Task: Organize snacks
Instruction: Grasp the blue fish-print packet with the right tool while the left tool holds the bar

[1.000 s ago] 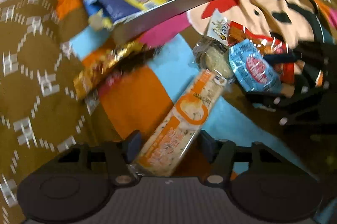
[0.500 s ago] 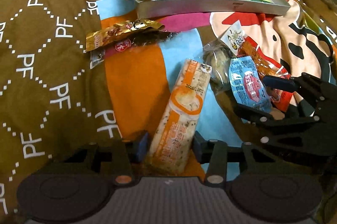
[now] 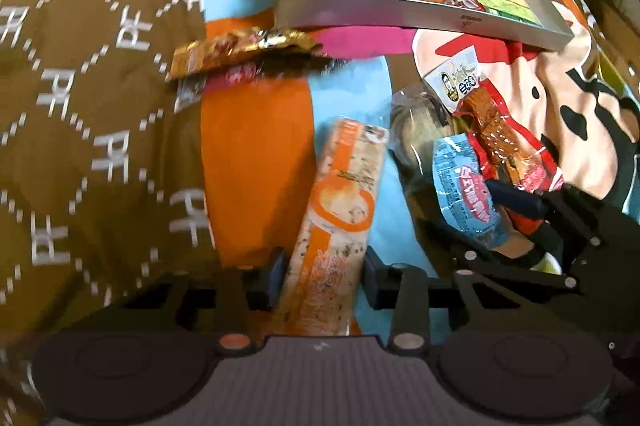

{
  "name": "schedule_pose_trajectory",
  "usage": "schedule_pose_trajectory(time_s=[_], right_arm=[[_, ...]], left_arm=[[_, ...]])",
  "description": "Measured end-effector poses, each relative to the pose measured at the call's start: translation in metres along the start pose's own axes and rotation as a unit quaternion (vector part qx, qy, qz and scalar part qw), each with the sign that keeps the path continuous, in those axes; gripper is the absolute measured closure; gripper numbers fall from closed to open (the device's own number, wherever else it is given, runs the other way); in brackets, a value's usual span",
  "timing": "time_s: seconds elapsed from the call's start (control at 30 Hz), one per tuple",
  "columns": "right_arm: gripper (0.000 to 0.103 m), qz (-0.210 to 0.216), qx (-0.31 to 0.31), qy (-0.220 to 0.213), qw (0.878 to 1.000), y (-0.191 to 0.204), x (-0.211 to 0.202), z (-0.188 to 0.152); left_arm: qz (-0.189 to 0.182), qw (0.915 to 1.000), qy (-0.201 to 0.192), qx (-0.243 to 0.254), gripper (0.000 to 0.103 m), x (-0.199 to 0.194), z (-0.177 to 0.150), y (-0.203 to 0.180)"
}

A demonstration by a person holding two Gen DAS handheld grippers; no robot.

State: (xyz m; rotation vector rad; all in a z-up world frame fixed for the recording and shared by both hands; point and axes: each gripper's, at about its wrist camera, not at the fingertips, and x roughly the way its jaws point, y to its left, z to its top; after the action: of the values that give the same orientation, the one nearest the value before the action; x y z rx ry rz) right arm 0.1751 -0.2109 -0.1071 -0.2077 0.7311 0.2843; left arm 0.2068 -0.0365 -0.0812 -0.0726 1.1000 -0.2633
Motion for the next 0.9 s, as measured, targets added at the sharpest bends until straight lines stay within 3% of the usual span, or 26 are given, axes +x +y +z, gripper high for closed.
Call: schedule_pose_trajectory(time_s=[0.3,0.7,0.9], right_arm=[[0.049,0.04,0.042,0.011,0.998,-0.005,-0.026,-0.01],[0.033,0.066,0.091,0.057,0.992,-0.023,0.0,0.002],[0.044,0.035,0.078,0.041,0.995,-0.012,-0.008,-0.004]], left_arm=[[-0.011,0.9993,-0.011,-0.033,0.065,-0.027,-0.037,-0.003],[-0.021,0.9983,-0.043,-0.034,0.065,-0.036,-0.046,0.0],[-0.019,0.9982,-0.049,-0.028,0.065,-0.036,-0.048,-0.001]])
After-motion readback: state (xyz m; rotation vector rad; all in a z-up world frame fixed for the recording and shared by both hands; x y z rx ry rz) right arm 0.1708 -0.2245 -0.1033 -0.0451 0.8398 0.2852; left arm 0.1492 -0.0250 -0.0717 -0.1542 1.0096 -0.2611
